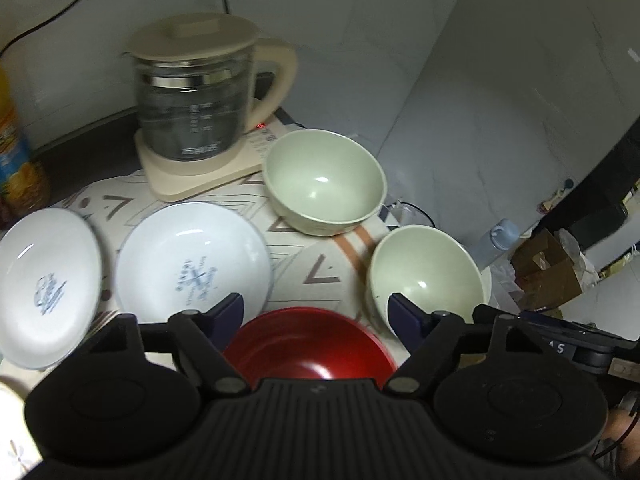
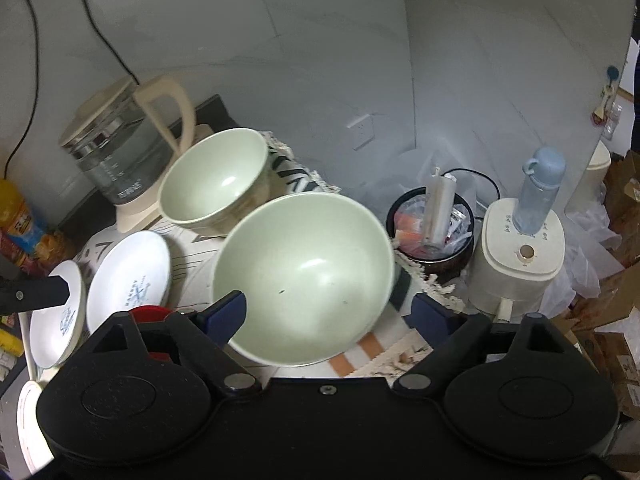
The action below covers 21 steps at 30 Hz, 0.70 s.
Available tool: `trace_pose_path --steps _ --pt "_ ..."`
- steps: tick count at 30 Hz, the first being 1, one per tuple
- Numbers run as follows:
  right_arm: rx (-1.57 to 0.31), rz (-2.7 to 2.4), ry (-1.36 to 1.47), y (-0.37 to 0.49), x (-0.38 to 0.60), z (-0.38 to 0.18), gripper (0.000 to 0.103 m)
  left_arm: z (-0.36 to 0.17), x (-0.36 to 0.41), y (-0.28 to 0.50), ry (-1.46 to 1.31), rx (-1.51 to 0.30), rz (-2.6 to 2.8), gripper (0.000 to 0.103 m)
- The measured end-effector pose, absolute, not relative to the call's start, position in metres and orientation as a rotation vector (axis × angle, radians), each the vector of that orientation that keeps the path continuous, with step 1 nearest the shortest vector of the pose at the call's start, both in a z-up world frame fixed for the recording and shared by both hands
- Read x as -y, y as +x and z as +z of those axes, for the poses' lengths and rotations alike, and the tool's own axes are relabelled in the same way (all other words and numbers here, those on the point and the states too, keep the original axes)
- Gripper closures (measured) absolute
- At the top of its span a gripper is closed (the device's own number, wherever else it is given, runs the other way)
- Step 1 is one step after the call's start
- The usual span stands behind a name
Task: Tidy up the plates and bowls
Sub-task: 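Grasp the large pale green bowl rim with the right tool while the left tool grips beside it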
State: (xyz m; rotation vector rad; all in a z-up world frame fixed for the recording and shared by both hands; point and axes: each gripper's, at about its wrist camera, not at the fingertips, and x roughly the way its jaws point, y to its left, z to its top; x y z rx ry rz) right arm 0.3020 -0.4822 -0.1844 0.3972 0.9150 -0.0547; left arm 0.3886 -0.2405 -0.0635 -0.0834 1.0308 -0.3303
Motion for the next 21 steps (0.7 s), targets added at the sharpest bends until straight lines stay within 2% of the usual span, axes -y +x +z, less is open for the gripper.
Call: trace_pose_path --steps 3,7,10,12,15,17,21 --pt "-0.932 -0.064 0.422 0.305 0.492 -0.193 0.021 -0.069 0.256 0.396 -0.072 -1.04 -0.352 0.032" --pt "-0.955 -0.057 0.457 0.308 0.501 -0.205 0.033 -0.078 0.278 0.408 -0.064 -1.06 -0.384 0.038" --pt "-0.976 -0.045 0.476 0.313 0.505 -0.212 0.044 -0.089 0.292 0.418 -0.065 -1.091 -0.392 0.049" --pt "-0.982 -0.038 0.478 0.315 0.506 -0.215 0.046 -0.097 0.298 0.424 -0.076 -1.11 -0.398 0.056" --pt "-0.991 -0.027 0.472 0.319 0.507 -0.219 0.053 -0.106 0.307 0.431 -0.085 -1.132 -0.397 0.062" --pt "-0.999 -0.025 0.474 0.322 0.509 -0.222 0.062 -0.112 0.312 0.436 -0.091 -1.144 -0.399 0.066" --pt "-1.015 -0.012 0.475 0.327 0.513 -0.227 0.066 -0.126 0.321 0.444 -0.097 -1.183 -0.387 0.073"
